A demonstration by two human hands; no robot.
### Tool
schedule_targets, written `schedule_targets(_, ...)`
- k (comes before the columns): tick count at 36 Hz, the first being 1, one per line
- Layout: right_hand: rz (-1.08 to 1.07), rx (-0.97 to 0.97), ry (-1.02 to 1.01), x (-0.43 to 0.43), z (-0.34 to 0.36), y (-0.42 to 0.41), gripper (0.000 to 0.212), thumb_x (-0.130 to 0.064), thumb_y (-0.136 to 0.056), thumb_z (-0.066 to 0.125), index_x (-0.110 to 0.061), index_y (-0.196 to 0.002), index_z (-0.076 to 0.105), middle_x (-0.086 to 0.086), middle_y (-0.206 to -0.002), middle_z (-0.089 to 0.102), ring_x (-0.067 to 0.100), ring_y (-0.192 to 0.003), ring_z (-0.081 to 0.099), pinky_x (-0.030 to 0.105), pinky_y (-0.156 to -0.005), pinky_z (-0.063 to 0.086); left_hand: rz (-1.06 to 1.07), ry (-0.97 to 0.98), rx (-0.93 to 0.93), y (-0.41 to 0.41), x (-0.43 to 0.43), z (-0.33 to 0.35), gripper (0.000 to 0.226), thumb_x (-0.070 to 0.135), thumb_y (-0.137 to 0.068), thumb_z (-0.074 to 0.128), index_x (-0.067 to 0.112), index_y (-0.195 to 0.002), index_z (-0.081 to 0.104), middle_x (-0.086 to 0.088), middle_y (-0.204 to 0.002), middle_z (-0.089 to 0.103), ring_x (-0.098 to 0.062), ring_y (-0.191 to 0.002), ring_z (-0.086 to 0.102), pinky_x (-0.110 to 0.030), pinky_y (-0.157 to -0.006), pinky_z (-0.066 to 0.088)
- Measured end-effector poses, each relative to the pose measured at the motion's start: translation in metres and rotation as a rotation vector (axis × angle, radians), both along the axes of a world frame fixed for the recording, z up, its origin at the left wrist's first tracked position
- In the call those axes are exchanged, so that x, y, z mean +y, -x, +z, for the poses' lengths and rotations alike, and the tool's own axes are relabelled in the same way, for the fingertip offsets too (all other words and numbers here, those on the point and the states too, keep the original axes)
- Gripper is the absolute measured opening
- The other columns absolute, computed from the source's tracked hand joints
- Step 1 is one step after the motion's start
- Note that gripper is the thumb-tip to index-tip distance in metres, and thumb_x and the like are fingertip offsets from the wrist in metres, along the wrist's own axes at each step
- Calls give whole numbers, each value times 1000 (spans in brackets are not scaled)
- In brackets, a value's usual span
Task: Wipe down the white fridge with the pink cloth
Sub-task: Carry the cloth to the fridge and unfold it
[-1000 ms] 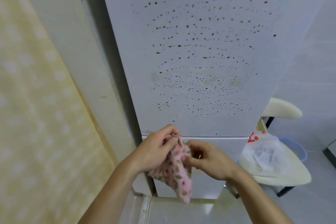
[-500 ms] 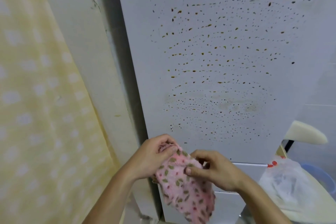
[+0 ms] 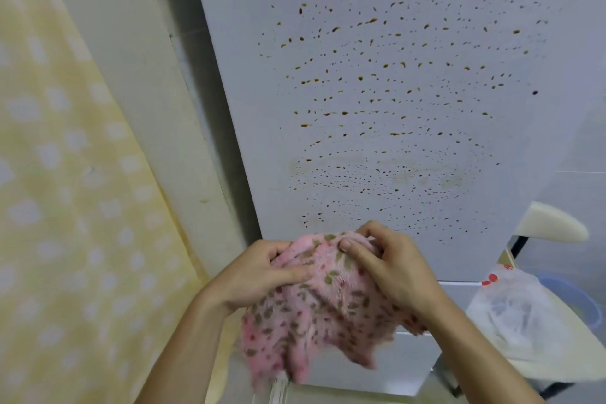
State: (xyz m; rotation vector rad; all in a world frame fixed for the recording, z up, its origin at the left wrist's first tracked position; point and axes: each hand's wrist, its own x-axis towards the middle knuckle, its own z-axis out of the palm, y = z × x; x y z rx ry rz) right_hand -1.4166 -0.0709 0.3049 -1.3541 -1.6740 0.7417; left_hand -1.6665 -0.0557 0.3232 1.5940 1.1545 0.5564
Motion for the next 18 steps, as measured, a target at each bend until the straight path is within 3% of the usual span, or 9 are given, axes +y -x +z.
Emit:
schedule_targets(2, -3, -1, 95, 1, 7, -4, 40, -61, -85, 72, -22, -77, 67, -16, -58, 62, 1, -53, 53, 14, -54, 39, 60, 99, -175, 3, -1, -2, 43, 20, -89, 82, -3, -123, 70, -4, -121, 78, -17, -120, 71, -33, -106, 54)
schedule_targets(5, 92, 125, 308, 4, 16, -12, 50, -65, -77, 74, -15, -80, 73, -5, -82, 78, 15, -75, 74, 25, -74, 55, 116, 217, -361, 4, -3, -10, 44, 9, -87, 79, 0, -129, 70, -17, -129, 73, -31, -126, 68, -41, -110, 53)
schedule_targets(6, 138, 234, 382, 5, 18, -14, 48, -59, -78, 77, -11, -84, 73, 5, -93, 80, 23, -84, 77, 32, -83, 58, 125, 245, -388, 3, -5, -14, 45, 12, -87, 77, 1, -130, 70, -19, -131, 71, -34, -126, 67, -45, -111, 52)
schedule_targets(8, 246, 521, 505, 6, 19, -19, 40, -40, -78, 86, -6, -96, 73, 20, -103, 77, 31, -85, 76, 36, -83, 61, 150, 302, -455, 0, -8, -20, 48, 18, -88, 74, 1, -133, 67, -23, -133, 69, -37, -127, 66, -50, -110, 52)
schedule_targets(11, 346, 933, 548, 6, 9, -23, 61, -28, -67, 99, -10, -121, 75, 23, -117, 74, 32, -98, 75, 37, -89, 63, 190, 389, -654, -7, -13, -26, 51, 17, -91, 70, 2, -139, 62, -24, -139, 65, -39, -131, 63, -48, -107, 55)
schedule_targets(15, 482, 1152, 583, 3, -36, -19, 101, -22, -62, 102, -29, -150, 55, 44, -131, 46, 48, -124, 47, 56, -115, 41, 249, 410, -761, -20, -17, -22, 33, 22, -87, 71, 13, -118, 79, -22, -132, 69, -34, -122, 69, -42, -94, 61)
schedule_targets(16, 482, 1155, 609, 0, -45, -15, 104, -13, -61, 102, -30, -152, 53, 43, -139, 45, 50, -128, 46, 59, -115, 41, 251, 404, -765, -24, -18, -20, 28, 24, -87, 72, 16, -112, 81, -21, -129, 71, -33, -120, 70, -40, -91, 61)
schedule_targets(18, 429, 1094, 679, -6, -63, -7, 107, 1, -60, 97, -29, -152, 52, 29, -147, 55, 47, -129, 58, 56, -104, 54, 268, 399, -781, -28, -16, -17, 24, 25, -89, 74, 17, -110, 81, -20, -124, 73, -32, -116, 72, -41, -87, 62)
